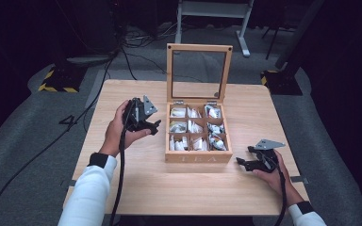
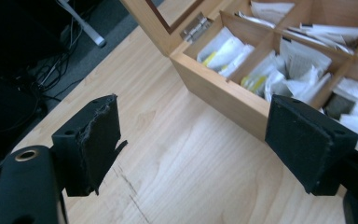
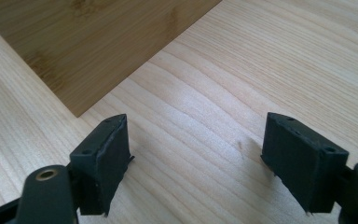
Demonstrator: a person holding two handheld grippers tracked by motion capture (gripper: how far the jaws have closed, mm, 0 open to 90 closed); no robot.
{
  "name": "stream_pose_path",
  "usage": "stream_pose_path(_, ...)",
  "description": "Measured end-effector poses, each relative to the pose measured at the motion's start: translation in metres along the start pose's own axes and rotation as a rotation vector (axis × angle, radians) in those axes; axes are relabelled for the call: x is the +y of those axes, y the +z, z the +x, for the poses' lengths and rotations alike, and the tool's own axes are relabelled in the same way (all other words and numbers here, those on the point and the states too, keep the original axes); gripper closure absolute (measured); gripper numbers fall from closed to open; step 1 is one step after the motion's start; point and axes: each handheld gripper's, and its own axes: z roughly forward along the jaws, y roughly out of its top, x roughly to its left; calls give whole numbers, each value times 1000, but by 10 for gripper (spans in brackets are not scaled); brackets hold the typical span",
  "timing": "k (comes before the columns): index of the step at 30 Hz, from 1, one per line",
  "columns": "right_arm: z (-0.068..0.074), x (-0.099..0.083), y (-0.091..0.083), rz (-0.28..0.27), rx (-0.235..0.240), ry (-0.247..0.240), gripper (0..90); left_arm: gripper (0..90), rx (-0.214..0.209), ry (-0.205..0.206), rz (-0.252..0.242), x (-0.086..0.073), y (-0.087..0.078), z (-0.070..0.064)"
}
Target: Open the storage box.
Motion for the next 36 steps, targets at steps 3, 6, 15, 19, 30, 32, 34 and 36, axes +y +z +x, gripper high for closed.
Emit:
stream_pose_path(3,0,0,0,-2,-1,3,233,190,6,-5,2,-12,-6,-3)
stream_pose_path(6,0,0,0,-1,-1,3,233,190,8,-8,2,-17,-8,-4)
stream_pose_path(15,-3,1,-7,3,23,40,251,191,5,17,37,-63,-20,-24)
stream_pose_path(19,-2,7,-18,-46,28,53,247,191,-11,-9,38,-85,-22,-29)
stream_pose_path(30,11,27,-40,-117,31,-1,233,198,-37,12,90,-129,-19,-52)
stream_pose_path(32,14,32,-43,-129,30,-17,233,198,-45,9,92,-135,-18,-58)
stream_pose_path(34,20,42,-47,-147,36,-40,235,200,-53,-4,96,-141,-17,-63)
stream_pose_path(36,22,46,-48,-148,42,-55,235,206,-59,-24,102,-146,-18,-66)
